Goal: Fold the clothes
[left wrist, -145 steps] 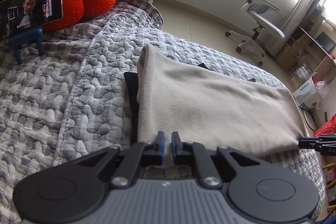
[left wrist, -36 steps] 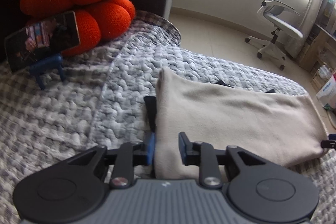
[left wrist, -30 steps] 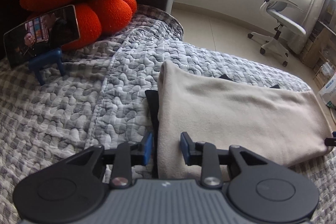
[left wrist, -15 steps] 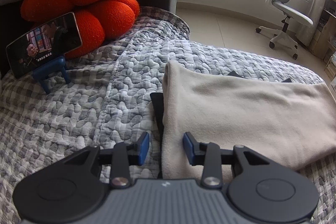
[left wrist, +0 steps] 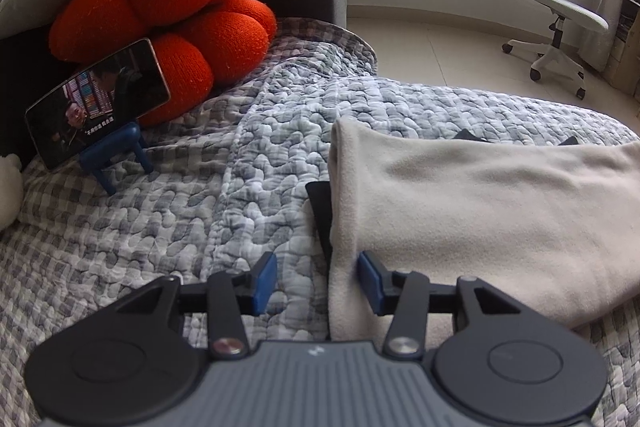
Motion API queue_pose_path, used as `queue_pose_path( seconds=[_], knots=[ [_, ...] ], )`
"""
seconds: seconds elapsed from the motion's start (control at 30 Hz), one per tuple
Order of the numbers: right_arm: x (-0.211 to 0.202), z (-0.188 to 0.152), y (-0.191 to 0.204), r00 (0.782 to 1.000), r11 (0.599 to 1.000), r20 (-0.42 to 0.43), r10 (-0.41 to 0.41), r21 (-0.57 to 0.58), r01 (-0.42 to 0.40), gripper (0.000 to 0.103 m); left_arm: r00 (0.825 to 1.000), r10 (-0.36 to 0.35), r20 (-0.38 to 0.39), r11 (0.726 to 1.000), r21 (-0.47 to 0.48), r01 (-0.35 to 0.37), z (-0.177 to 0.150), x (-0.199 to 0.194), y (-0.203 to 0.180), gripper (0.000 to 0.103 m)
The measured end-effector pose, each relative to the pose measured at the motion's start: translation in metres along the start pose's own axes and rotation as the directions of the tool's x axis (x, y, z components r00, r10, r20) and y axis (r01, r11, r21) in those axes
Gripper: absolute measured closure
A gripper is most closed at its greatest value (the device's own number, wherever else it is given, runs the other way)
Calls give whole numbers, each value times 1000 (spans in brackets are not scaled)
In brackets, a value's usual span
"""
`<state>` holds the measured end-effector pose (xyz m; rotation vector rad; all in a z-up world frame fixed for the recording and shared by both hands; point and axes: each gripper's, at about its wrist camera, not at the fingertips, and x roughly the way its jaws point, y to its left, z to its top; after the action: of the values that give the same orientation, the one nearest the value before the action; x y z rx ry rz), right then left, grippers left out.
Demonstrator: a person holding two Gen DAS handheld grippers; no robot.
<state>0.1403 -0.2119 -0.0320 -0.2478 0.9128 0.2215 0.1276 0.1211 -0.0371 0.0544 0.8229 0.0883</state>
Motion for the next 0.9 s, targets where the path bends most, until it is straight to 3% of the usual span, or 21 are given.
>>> queue_pose_path(
  seconds=[0.23,0.43,0.6,0.9],
  knots=[
    [-3,1,1,1000,1000,12,-7,-9,7,51,999,15,36,1000,0,-15,3,-13,-3,56],
    [-15,6,2,997,1000,82,-5,9,4,51,995,40,88,999,-26,-38,8,-24,-1,57],
    [-22,14,12,985,999,168,47,15,-51,51,993,-32,112,999,-36,36,13,-30,-15,56],
    [0,25,55,980,987,120,161,-39,-157,51,987,-146,67,989,29,145,13,-12,-65,56]
  ],
)
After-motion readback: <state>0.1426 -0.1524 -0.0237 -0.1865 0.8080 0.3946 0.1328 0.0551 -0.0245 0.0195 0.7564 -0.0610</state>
